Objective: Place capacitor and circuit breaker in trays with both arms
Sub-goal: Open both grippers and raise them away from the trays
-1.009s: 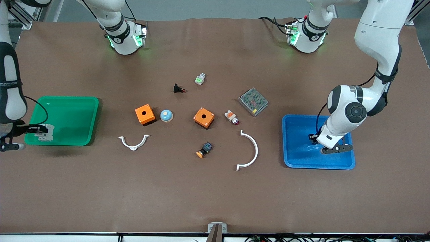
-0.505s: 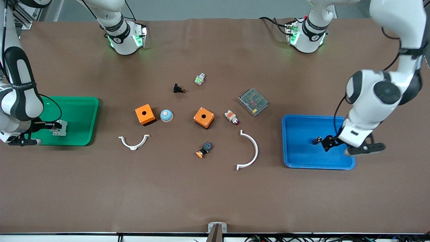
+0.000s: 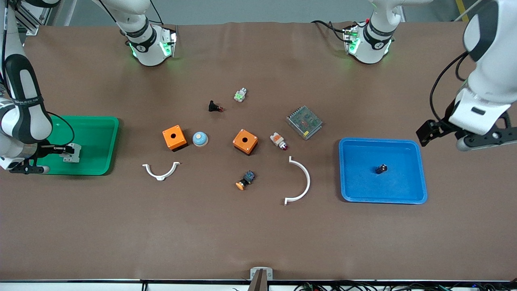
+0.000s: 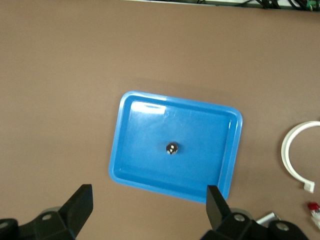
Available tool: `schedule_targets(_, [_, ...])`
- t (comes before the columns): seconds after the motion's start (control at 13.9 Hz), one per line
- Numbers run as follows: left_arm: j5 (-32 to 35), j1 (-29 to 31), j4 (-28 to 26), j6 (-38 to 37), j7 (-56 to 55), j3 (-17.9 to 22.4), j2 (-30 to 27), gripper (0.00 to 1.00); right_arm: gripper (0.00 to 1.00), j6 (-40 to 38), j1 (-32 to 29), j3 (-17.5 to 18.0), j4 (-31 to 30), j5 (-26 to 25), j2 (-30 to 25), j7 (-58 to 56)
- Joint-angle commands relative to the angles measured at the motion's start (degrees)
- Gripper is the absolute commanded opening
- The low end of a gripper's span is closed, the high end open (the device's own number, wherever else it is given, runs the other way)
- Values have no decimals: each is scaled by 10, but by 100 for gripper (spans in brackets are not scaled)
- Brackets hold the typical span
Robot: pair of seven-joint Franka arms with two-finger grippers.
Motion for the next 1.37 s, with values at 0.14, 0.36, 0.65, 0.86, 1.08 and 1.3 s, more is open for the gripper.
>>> schedule_targets(0.14, [-45, 4, 29, -97, 109, 32, -29, 100, 28, 6, -25, 14, -34, -12, -37, 10])
schedule_targets(0.36, [-70, 5, 26, -129, 136, 44, -49, 100, 100, -2, -24, 14, -35, -12, -46, 11])
schedule_targets(0.65, [-70, 4, 25, -158, 136, 31, -66, 100, 100, -80, -11, 18, -29, -9, -142, 30])
schedule_targets(0.86, [-69, 4, 24, -162, 135, 30, -85, 100, 100, -171, 44, 18, -26, -9, -251, 106])
schedule_targets(1.08, [-71, 1, 17, -158, 123, 30, -84, 100, 100, -276, 96, 20, 12, -2, -307, 144])
schedule_targets(1.3, [-72, -2, 18, -158, 123, 25, -86, 100, 100, -328, 145, 21, 59, 17, -327, 197])
